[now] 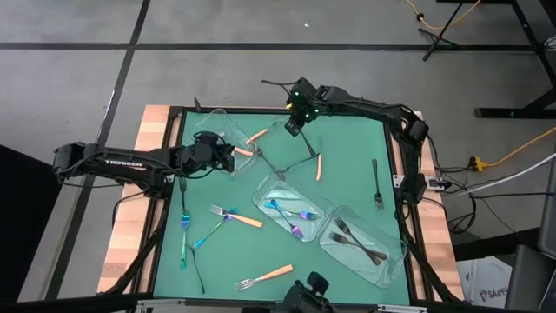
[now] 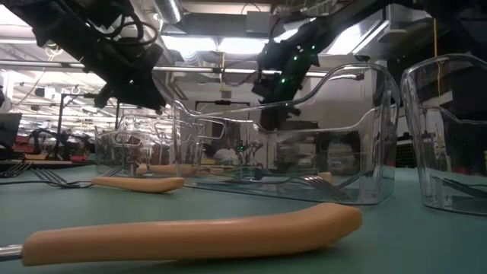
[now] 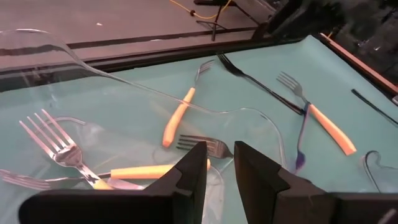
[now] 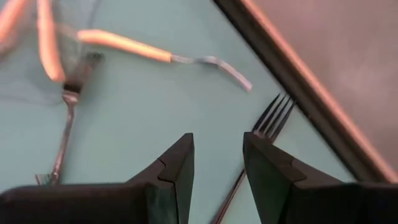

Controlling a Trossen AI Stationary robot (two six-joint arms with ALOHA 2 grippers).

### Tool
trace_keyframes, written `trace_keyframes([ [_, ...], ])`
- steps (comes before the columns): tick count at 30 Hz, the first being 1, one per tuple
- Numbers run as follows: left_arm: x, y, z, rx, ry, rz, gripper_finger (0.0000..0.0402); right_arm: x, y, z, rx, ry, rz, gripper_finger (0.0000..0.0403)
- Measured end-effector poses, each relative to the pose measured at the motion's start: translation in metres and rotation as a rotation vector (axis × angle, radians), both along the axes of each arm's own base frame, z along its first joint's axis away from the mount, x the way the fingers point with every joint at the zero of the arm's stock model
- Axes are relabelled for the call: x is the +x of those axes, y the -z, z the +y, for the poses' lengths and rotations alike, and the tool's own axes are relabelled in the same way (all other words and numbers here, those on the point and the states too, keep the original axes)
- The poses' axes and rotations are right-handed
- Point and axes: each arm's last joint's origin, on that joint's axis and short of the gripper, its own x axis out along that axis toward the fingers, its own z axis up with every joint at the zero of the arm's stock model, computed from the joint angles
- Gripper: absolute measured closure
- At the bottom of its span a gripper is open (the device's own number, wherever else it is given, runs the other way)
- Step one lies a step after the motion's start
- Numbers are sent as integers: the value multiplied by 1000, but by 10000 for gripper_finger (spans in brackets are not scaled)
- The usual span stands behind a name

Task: Sort silverware by color (type)
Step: Put the black fork into the bottom transparent bin

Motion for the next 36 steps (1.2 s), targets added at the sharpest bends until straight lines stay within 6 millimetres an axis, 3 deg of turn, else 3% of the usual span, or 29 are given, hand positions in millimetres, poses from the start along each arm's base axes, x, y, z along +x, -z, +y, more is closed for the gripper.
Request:
trace_keyframes([
  [15, 0, 0, -1, 29, 32, 33, 328, 7, 55, -8, 33, 57, 176, 274],
  [36, 0, 0, -1, 28, 34, 33, 327, -2, 86, -17, 92, 95, 306, 274],
])
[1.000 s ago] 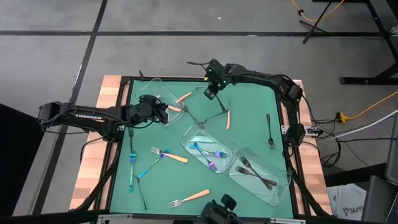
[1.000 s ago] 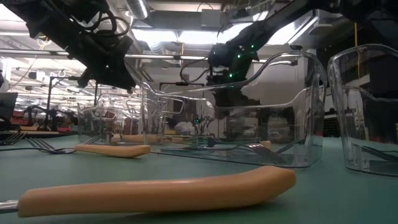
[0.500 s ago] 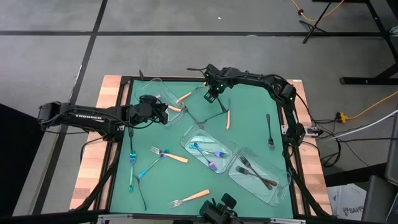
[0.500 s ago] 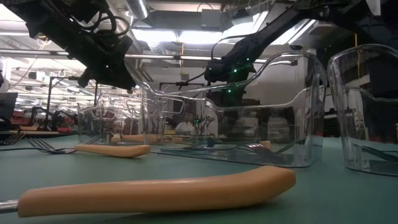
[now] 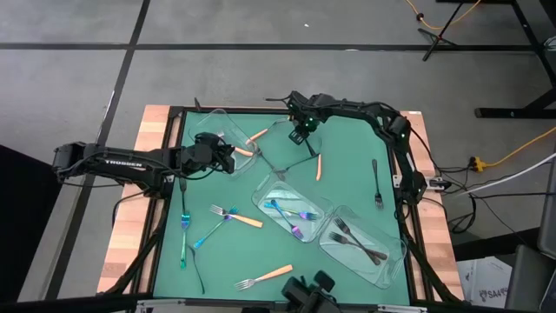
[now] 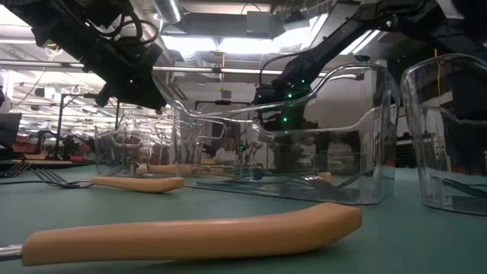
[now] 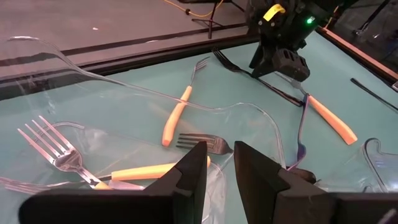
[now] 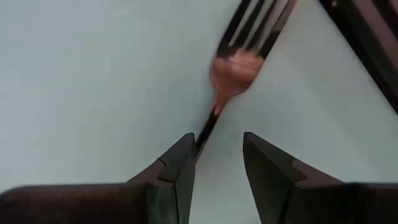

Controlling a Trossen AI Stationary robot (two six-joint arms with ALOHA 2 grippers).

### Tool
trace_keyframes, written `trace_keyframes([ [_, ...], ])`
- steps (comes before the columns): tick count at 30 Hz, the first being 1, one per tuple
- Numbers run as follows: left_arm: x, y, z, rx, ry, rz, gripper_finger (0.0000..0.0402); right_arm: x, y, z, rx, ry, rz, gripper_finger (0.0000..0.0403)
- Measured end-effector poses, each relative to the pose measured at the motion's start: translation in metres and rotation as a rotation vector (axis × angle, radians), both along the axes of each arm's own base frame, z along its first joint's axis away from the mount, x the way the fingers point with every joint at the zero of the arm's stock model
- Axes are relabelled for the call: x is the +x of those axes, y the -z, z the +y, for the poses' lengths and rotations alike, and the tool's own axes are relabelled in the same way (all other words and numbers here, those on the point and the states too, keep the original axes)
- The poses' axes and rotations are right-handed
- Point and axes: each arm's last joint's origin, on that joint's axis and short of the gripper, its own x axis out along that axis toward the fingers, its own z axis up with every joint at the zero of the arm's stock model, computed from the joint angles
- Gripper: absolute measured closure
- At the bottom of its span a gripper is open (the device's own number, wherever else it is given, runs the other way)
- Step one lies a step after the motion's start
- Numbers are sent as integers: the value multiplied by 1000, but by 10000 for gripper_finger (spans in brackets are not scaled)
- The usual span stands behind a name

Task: Sort silverware by color (type)
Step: Put the black fork into the bottom transparent bin

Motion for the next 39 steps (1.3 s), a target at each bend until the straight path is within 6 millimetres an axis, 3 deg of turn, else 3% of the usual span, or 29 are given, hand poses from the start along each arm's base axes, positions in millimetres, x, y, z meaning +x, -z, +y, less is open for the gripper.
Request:
trace_keyframes([
  [15, 0, 0, 0, 0, 0, 0, 327, 3, 7, 0, 22, -19, -8, 278],
  [28, 0, 0, 0, 0, -1, -1, 327, 5, 7, 0, 34, -28, -39, 395],
  [39, 0, 0, 0, -1, -1, -2, 327, 9, 2, -2, 42, -34, -80, 399],
])
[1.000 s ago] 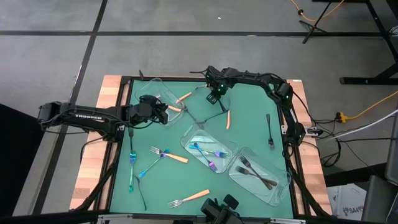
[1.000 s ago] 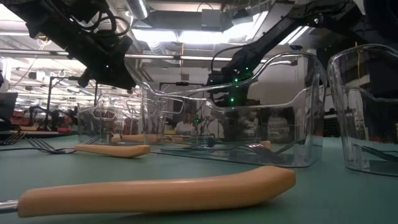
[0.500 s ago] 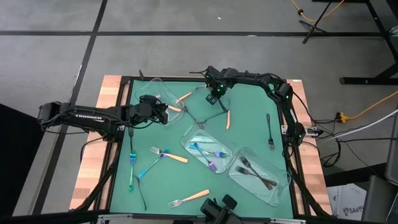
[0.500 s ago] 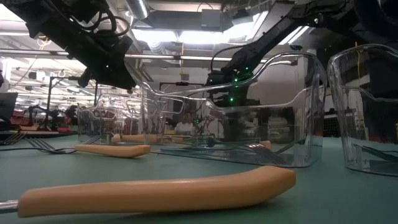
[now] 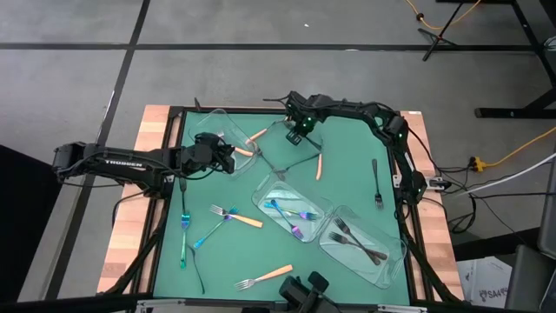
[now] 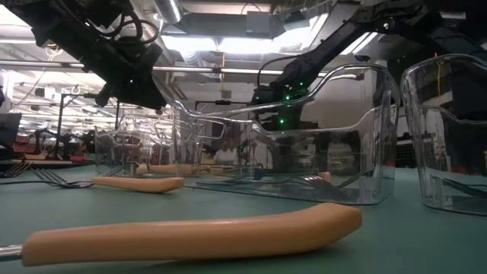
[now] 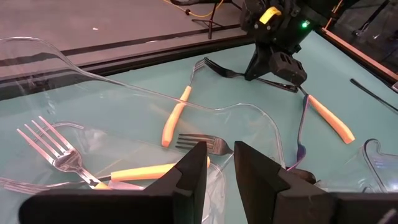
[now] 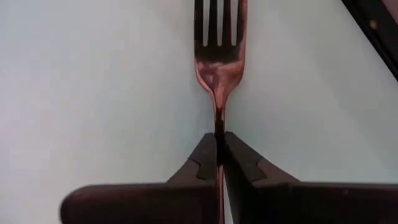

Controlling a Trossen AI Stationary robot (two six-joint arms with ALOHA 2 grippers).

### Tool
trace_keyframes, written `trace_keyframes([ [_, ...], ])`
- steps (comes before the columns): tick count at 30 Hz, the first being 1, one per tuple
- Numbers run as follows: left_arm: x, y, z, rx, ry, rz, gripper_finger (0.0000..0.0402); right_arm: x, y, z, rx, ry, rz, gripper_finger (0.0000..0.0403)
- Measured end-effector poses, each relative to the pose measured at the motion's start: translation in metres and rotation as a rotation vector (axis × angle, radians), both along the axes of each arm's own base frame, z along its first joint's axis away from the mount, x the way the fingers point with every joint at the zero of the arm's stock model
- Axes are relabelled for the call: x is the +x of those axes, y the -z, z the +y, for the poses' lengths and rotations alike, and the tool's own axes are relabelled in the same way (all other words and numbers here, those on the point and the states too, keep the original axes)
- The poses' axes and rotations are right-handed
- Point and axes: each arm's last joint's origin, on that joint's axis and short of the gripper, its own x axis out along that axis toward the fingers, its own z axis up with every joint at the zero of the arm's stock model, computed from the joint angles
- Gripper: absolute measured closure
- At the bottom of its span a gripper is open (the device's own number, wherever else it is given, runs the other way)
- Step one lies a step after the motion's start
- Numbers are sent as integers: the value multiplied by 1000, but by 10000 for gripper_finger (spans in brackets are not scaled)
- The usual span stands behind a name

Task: Sort silverware by color (type)
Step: Put the black fork into the bottom transparent bin

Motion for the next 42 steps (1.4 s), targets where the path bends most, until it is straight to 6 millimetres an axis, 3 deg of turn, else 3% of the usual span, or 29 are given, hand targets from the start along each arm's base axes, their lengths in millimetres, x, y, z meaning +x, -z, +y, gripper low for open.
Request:
trace_keyframes([
  [9, 0, 0, 0, 0, -1, 0, 327, 16, -29, -4, 78, -54, -162, 401],
  [18, 0, 0, 0, -1, -1, -1, 328, 20, -100, 5, 97, -112, -126, 402],
  [27, 0, 0, 0, 0, 0, 1, 328, 27, -184, 64, 76, -262, -156, 402],
  [36, 0, 1, 0, -1, 0, 9, 328, 15, -216, 136, 46, -313, -101, 402],
  [42, 0, 1, 0, -1, 1, 11, 328, 11, -223, 191, 34, -366, -18, 402],
])
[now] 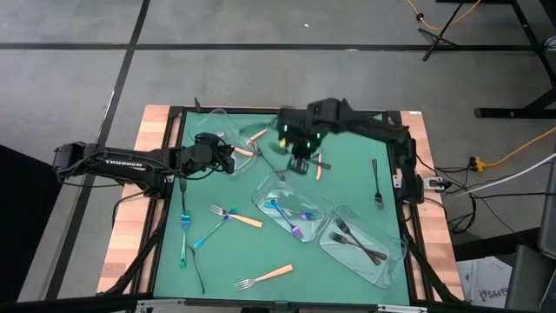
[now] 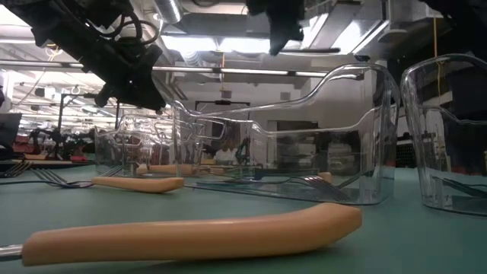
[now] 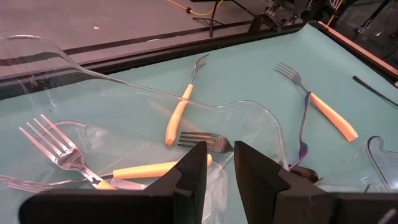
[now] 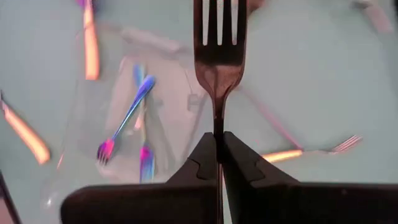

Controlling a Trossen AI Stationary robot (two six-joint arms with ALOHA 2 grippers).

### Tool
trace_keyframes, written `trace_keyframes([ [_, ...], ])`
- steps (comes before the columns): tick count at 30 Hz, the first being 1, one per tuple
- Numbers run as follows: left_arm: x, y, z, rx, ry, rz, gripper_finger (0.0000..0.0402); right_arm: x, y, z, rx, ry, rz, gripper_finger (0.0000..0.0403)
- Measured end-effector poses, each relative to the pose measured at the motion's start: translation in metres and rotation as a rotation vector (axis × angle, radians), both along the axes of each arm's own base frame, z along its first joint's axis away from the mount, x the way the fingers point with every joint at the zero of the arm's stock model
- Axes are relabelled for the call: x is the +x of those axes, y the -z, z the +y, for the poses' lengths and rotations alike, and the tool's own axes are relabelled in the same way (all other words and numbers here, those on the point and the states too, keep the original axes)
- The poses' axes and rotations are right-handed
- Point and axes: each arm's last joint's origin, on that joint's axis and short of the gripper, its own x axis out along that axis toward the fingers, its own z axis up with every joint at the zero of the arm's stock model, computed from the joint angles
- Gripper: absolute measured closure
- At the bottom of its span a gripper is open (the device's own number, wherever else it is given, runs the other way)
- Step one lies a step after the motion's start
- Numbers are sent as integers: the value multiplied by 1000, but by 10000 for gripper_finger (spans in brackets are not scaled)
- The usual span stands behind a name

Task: Sort silverware by color (type)
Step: Put the black fork into the bottom transparent bin

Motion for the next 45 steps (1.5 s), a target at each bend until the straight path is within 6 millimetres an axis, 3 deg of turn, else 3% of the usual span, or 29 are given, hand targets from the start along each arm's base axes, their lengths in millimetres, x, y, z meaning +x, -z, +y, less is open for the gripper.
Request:
trace_keyframes([
  [8, 0, 0, 0, 0, 0, 4, 328, 1, 1, 68, -2, -117, 24, 402],
  [15, 0, 1, 0, -10, 15, 4, 328, -10, -9, 110, -25, -150, -2, 402],
  [24, 1, 1, -8, -11, 55, 15, 328, -49, -7, 148, -82, -8, 33, 402],
  [32, 2, 1, -13, -9, 83, 15, 327, -102, 25, 192, -78, 229, 119, 402],
  [38, 2, 1, -14, -9, 90, 15, 327, -133, 55, 233, -29, 300, 118, 402],
  [45, 2, 1, -14, -9, 89, 15, 327, -160, 91, 258, -70, 350, 169, 402],
])
